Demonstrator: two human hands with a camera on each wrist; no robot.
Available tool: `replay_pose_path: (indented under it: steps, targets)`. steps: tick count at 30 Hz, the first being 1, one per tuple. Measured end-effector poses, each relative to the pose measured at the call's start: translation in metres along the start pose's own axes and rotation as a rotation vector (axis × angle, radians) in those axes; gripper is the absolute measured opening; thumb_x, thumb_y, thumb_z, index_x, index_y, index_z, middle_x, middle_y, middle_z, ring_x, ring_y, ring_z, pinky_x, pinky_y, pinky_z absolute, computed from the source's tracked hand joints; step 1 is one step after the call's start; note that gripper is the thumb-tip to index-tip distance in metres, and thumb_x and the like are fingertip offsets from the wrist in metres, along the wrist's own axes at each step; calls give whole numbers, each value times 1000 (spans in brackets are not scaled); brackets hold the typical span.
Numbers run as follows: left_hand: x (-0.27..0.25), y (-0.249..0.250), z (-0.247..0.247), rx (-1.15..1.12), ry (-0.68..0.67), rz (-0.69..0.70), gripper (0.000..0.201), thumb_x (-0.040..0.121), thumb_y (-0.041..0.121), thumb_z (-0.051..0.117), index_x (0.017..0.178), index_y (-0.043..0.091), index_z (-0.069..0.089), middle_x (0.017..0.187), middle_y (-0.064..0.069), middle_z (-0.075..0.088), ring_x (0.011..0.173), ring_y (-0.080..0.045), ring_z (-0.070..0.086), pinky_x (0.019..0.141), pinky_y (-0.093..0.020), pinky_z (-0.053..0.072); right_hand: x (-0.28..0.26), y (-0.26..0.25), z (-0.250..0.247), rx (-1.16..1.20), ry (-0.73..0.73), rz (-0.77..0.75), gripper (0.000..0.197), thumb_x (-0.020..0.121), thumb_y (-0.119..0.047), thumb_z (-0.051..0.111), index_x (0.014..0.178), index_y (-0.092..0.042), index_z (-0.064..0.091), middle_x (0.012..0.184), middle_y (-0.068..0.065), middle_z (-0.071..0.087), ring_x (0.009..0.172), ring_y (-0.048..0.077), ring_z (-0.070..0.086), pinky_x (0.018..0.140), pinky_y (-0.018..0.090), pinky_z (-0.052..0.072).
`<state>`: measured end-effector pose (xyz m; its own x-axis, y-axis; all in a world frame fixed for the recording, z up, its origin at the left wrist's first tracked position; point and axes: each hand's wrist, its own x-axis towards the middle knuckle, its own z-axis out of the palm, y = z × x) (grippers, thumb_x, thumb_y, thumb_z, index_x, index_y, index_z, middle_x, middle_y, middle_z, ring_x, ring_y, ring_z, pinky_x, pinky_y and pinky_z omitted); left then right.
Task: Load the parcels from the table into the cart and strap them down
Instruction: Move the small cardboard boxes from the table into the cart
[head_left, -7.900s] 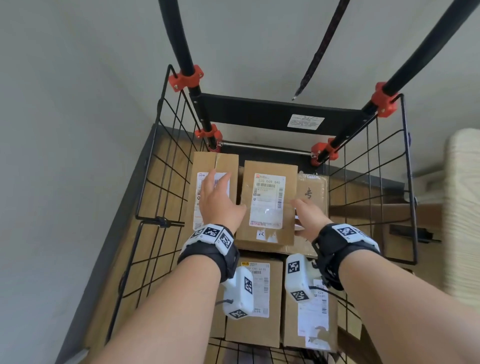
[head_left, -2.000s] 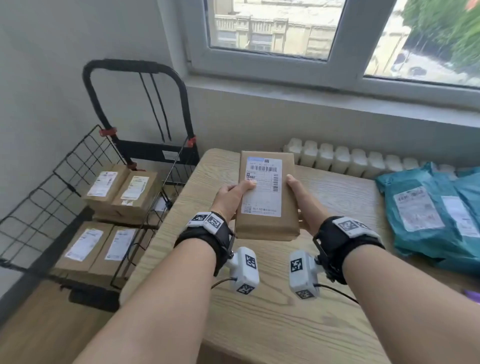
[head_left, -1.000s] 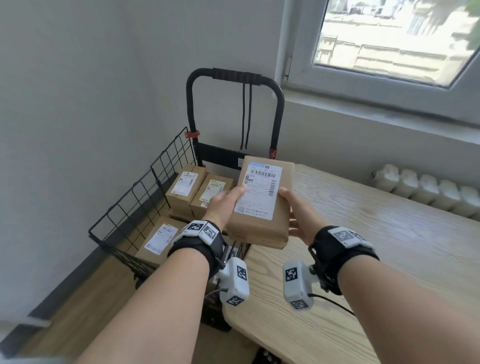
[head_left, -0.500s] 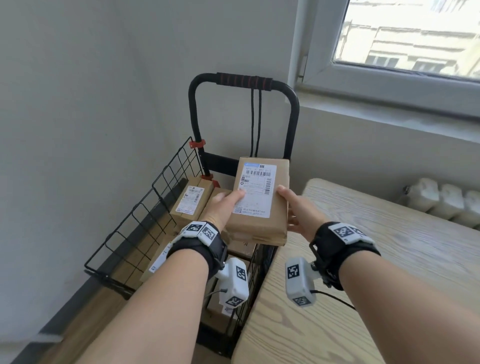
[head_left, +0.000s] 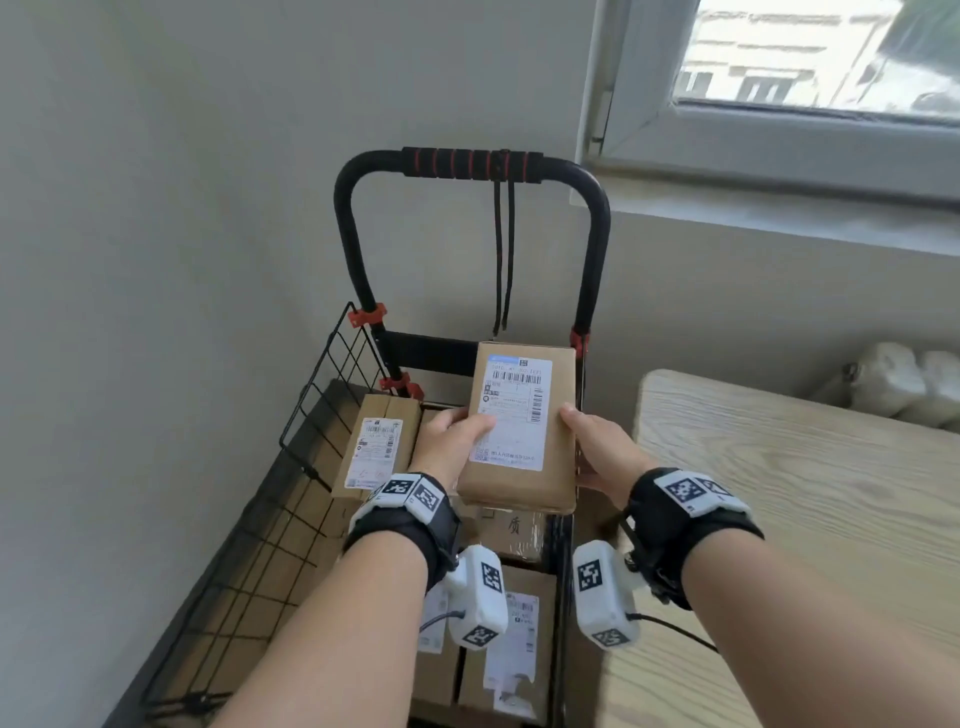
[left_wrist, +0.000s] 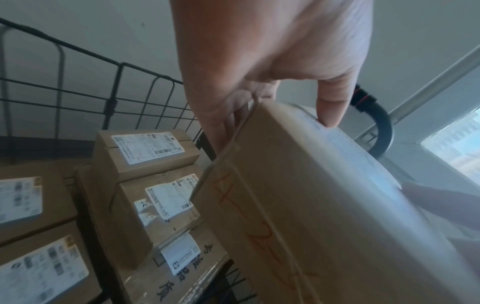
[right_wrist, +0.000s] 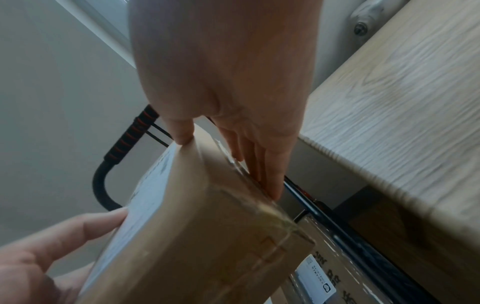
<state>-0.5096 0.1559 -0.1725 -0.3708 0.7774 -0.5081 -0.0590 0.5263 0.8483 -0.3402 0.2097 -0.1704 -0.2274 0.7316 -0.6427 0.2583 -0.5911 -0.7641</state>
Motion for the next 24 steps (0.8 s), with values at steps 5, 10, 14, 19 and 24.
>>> replay_pose_path:
  steps: [5,10,14,19,24]
  targets:
    - [60,-8,-17,91,-104,-81,23,91,19,61,114,14,62,99,0,71,83,-10,66,61,-23,47,46,3,29,-106,172,1,40,100,-40,41,125,-12,55,115,3,64,108,24,60,98,48,48]
    - [109,-30,-14,189,-210,-154,12,92,18,61,101,15,67,93,4,71,81,-8,65,61,-22,48,80,13,40,-202,322,35,34,102,-29,41,122,-8,59,107,5,62,104,25,58,96,44,47]
    - [140,-52,-6,261,-252,-204,8,88,18,63,92,17,70,99,-1,74,92,-20,69,88,-42,56,107,25,46,-271,366,96,30,98,-21,41,120,-8,58,115,10,64,104,28,60,96,47,49]
    - [165,-75,1,368,-279,-157,13,91,21,61,99,20,71,103,1,73,95,-20,68,90,-42,55,136,38,52,-299,392,187,35,99,-19,41,133,-14,47,125,8,60,111,27,58,93,41,47]
    - [182,-90,1,525,-280,-116,10,91,23,64,98,18,69,101,2,71,94,-19,65,89,-37,54,155,54,59,-307,382,243,44,100,-18,44,143,-13,35,130,10,57,109,25,56,80,31,40]
